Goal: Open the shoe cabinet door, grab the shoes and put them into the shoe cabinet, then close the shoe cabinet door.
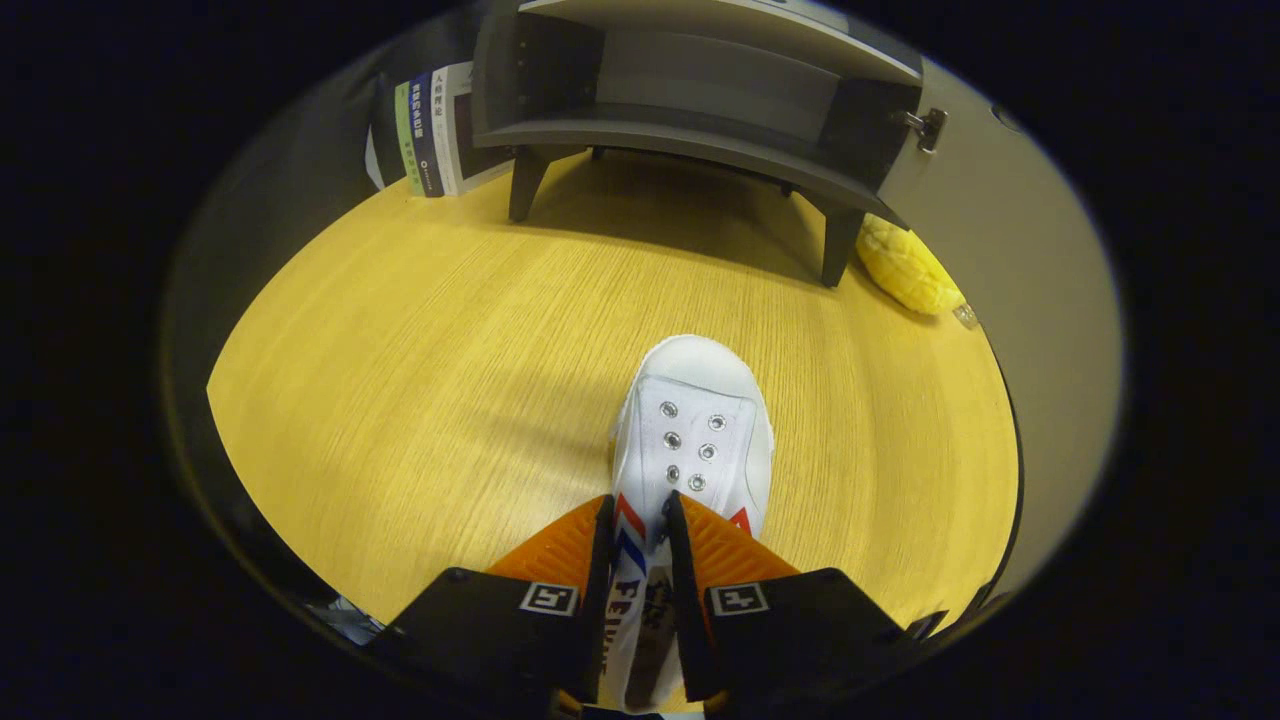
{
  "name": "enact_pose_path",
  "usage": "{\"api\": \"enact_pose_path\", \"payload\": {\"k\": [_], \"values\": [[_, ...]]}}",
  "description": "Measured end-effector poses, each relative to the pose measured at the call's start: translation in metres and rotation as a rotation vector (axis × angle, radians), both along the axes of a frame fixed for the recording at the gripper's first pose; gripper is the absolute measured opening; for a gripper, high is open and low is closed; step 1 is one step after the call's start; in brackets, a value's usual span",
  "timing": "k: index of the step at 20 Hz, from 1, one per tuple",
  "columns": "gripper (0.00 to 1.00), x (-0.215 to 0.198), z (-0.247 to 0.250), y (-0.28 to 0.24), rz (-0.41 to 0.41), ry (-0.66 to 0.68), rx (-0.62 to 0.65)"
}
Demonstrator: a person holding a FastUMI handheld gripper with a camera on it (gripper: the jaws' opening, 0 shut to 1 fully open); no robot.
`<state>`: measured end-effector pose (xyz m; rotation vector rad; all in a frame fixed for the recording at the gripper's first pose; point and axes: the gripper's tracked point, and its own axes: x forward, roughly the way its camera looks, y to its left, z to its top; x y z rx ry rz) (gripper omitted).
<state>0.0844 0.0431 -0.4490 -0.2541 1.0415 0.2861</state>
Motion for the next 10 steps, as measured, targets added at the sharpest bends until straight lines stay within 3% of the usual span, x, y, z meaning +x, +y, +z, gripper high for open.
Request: {"api": "enact_pose_path", "payload": {"k": [1,3,4,10], "values": [[0.34,-0.001,0.002,0.001,0.017,0.004,-0.017],[0.34,-0.006,0.000,0.009,0.040,0.024,-0.029],[0.15,0.000,-0.007,0.010,0.036,0.031,-0.018],[0.02,-0.005,0.003,0.006,-0.039,0.076,0.065]]}}
